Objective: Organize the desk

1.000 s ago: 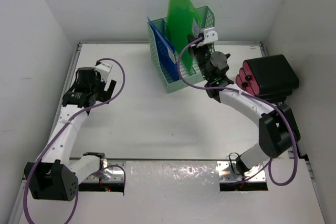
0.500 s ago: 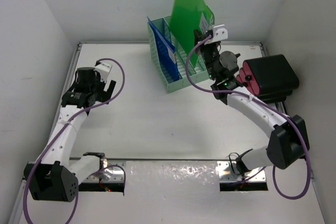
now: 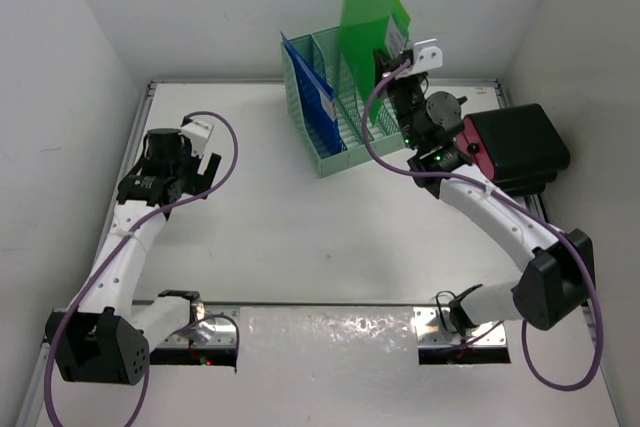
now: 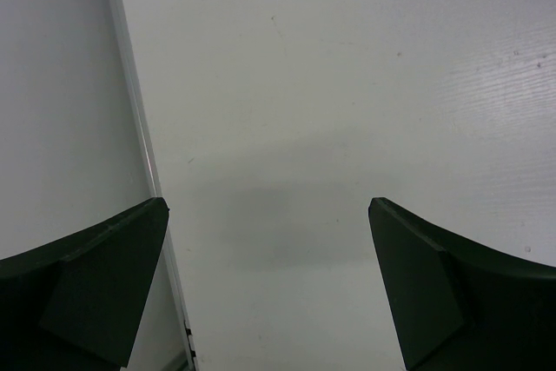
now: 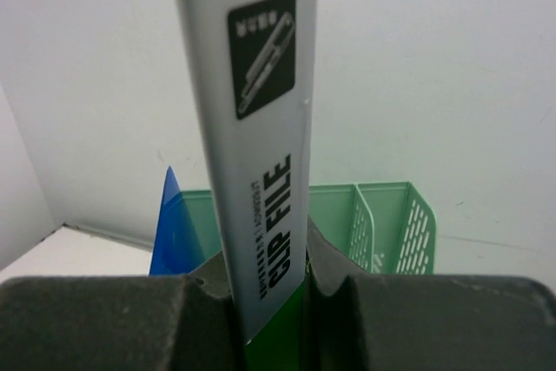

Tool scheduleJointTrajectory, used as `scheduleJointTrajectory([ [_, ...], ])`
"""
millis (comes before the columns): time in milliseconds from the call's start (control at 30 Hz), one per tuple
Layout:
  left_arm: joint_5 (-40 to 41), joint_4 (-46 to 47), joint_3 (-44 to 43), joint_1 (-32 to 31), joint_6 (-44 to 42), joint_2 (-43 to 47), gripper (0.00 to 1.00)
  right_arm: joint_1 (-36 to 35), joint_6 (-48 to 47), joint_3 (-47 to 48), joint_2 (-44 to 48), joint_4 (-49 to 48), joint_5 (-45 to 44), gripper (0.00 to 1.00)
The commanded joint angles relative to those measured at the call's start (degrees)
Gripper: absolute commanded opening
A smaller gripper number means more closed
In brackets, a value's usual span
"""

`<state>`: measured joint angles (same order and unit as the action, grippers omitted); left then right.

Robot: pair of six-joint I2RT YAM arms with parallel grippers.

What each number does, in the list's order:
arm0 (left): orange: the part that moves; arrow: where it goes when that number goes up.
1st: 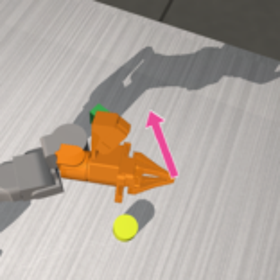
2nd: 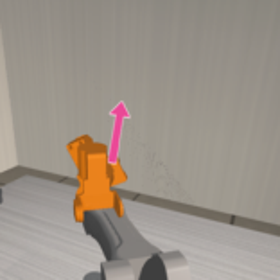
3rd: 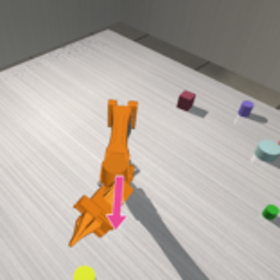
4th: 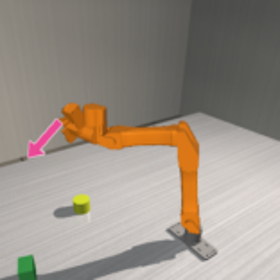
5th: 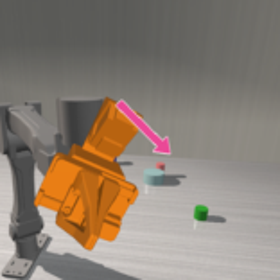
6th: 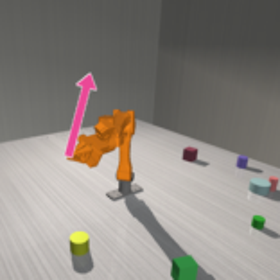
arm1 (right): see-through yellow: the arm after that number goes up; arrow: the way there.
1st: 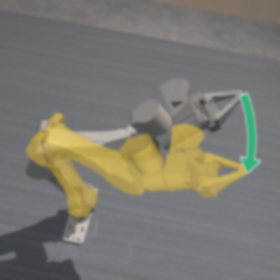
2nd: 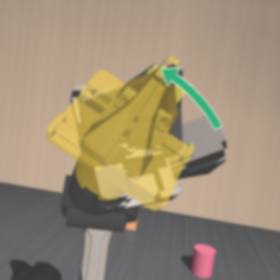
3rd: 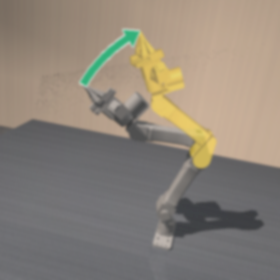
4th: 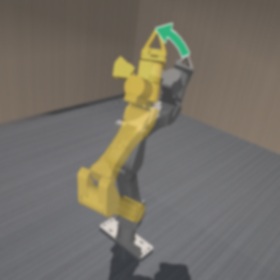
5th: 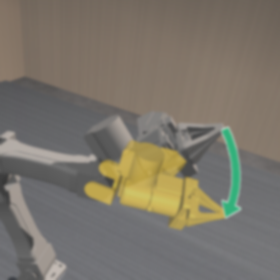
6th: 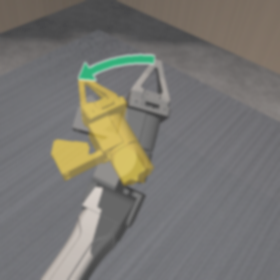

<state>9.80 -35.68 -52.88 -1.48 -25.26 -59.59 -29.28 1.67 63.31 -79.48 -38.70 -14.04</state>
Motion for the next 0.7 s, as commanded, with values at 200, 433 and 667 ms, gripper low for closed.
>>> scheduleJointTrajectory([
  [200, -1.19, 2.11, -1.87, 0.68, 0.21, 0.71, 1.0, 0.54, 0.09, 2.08, 5.22, -3.84, 0.51, 0.0],
  [433, -1.19, 1.93, -1.7, 0.77, 0.3, 0.88, 1.0, 0.54, 2.89, 3.92, 0.57, -1.57, 2.0, 0.0],
  [667, -0.58, 1.84, -1.17, 0.77, -0.23, 1.41, 0.99, 0.54, 4.39, 7.0, -6.47, 0.55, 2.09, 0.0],
])
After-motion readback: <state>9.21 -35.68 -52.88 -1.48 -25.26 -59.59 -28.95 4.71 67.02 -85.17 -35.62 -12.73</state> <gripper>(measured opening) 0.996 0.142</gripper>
